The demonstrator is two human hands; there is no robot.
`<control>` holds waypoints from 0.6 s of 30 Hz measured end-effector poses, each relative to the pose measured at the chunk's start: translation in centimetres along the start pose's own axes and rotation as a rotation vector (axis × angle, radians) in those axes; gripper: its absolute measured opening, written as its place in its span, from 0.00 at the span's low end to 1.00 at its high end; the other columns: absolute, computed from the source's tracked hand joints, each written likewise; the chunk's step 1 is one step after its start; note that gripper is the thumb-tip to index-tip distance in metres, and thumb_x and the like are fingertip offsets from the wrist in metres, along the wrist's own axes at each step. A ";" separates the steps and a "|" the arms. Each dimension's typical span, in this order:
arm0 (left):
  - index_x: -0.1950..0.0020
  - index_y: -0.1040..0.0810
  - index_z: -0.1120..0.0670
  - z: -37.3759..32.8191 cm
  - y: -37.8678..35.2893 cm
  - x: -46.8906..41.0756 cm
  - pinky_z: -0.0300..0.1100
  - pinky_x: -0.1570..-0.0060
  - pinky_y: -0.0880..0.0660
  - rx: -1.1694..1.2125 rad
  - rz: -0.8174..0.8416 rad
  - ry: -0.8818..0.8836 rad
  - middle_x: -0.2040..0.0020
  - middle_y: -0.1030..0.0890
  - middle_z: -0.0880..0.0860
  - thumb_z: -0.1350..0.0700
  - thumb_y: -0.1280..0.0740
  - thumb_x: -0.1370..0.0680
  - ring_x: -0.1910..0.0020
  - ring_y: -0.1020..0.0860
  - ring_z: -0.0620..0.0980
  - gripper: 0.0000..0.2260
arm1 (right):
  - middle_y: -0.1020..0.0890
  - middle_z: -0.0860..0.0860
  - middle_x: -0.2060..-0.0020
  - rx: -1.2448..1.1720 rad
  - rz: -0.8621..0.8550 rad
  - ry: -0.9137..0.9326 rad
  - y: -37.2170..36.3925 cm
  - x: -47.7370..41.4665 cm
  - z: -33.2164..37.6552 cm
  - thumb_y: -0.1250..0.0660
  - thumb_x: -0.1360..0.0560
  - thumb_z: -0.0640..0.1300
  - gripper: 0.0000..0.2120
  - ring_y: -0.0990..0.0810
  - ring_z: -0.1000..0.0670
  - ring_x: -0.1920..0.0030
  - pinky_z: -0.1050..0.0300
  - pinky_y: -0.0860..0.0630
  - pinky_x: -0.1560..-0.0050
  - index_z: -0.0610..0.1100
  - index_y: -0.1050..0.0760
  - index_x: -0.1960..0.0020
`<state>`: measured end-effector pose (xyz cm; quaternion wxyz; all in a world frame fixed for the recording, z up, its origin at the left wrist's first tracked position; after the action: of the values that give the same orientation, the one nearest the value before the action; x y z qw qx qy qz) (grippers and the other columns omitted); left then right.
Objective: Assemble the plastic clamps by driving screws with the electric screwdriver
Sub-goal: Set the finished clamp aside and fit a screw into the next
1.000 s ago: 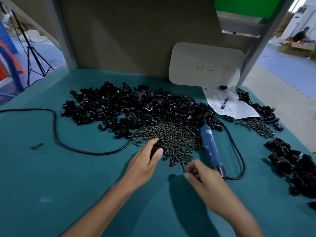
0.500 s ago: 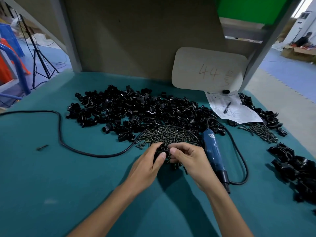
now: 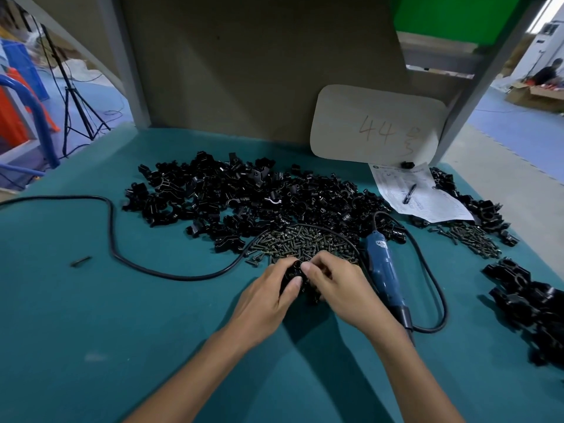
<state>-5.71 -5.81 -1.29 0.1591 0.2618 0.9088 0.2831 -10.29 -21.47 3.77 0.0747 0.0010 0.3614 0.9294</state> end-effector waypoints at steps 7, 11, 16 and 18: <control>0.25 0.38 0.40 0.1 0.0 0.0 0.50 0.35 0.27 0.031 -0.004 0.000 0.28 0.28 0.43 0.34 0.49 0.18 0.32 0.28 0.43 0.22 | 0.20 0.45 0.62 0.143 0.209 0.080 0.6 -0.1 1.0 0.45 0.14 0.51 0.10 0.23 0.45 0.62 0.42 0.26 0.58 0.52 0.32 0.52; 0.26 0.37 0.43 0.0 0.1 0.1 0.48 0.37 0.27 0.023 -0.004 0.002 0.30 0.27 0.45 0.34 0.49 0.18 0.34 0.27 0.43 0.24 | 0.23 0.42 0.64 0.149 0.234 0.088 0.5 0.0 1.3 0.46 0.13 0.52 0.14 0.27 0.44 0.65 0.41 0.28 0.59 0.48 0.34 0.56; 0.28 0.34 0.47 -0.4 0.1 0.1 0.42 0.45 0.28 -0.007 -0.004 -0.023 0.37 0.24 0.47 0.39 0.47 0.17 0.39 0.25 0.45 0.21 | 0.24 0.48 0.66 0.040 0.230 0.030 0.1 0.1 0.8 0.45 0.14 0.51 0.15 0.28 0.52 0.65 0.45 0.26 0.56 0.47 0.33 0.57; 0.28 0.33 0.48 -0.4 0.1 0.1 0.43 0.45 0.28 -0.026 -0.006 -0.031 0.38 0.24 0.48 0.41 0.47 0.16 0.40 0.25 0.46 0.20 | 0.26 0.53 0.68 -0.013 0.230 -0.001 -0.1 0.1 0.4 0.45 0.14 0.51 0.16 0.29 0.55 0.67 0.48 0.26 0.58 0.45 0.32 0.57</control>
<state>-5.91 -5.84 -0.93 0.1775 0.2614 0.9032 0.2904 -10.33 -21.13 3.99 -0.0324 0.0424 0.3531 0.9341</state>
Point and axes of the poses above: each hand's wrist, its own x-axis away from the middle knuckle, its own y-axis out of the back of the hand, z = x × y, the point moved 4 cm from there along -x, towards the middle knuckle
